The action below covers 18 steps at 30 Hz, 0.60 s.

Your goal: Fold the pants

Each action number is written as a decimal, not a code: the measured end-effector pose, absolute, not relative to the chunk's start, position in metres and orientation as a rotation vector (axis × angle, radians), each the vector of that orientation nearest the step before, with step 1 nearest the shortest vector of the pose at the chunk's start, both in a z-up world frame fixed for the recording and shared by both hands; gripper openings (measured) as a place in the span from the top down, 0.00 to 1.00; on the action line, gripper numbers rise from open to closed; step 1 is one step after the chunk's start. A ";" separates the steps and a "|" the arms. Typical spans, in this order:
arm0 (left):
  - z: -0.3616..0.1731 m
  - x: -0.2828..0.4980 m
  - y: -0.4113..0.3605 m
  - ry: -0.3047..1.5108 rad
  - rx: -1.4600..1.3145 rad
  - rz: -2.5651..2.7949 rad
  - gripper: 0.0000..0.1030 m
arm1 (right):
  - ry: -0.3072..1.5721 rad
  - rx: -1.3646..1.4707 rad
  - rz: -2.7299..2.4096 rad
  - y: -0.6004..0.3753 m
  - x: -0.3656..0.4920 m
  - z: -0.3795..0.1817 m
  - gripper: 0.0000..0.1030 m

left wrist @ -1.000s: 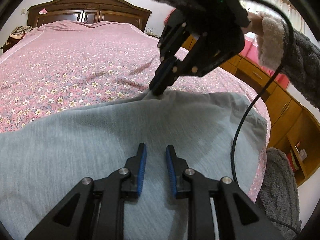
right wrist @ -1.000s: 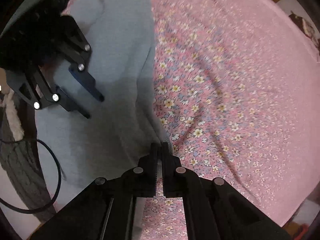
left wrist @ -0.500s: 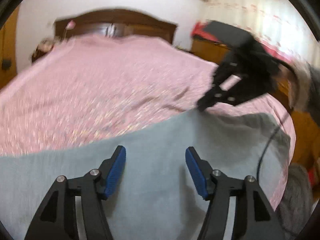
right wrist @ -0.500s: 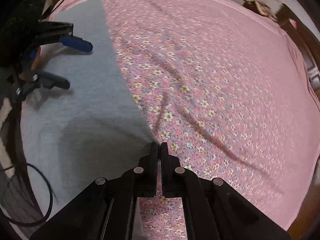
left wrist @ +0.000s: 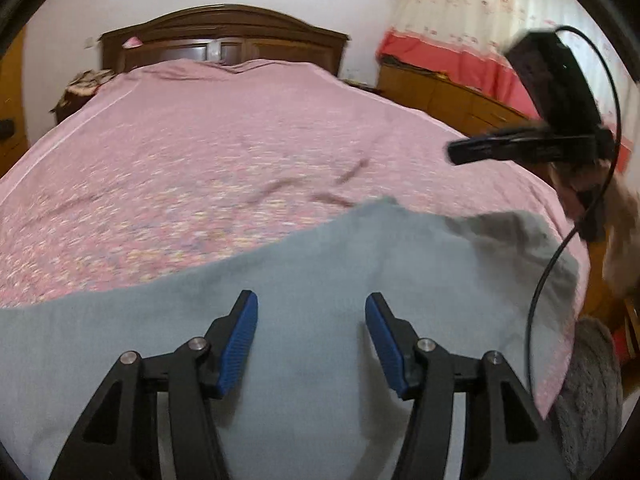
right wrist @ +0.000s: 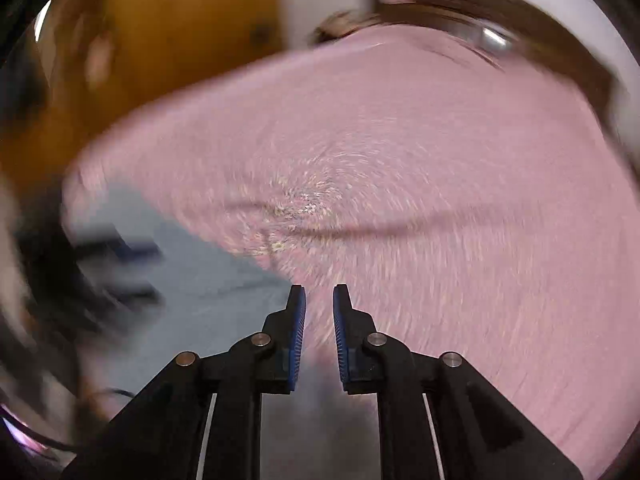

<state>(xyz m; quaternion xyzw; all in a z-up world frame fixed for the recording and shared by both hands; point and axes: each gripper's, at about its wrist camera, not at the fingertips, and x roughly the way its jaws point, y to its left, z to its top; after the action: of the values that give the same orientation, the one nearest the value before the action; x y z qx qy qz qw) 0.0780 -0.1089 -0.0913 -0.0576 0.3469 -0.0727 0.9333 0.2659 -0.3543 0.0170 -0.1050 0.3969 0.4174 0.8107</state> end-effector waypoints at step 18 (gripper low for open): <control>-0.103 0.074 -0.152 0.751 -0.066 -0.188 0.52 | 0.828 0.504 0.387 -0.530 0.149 -0.050 0.93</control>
<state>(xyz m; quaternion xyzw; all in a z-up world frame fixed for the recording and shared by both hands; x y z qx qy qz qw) 0.0740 -0.1520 -0.1026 -0.0324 0.3660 -0.0916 0.9255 0.1491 -0.5298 -0.0499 0.2409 0.3956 0.1850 0.8667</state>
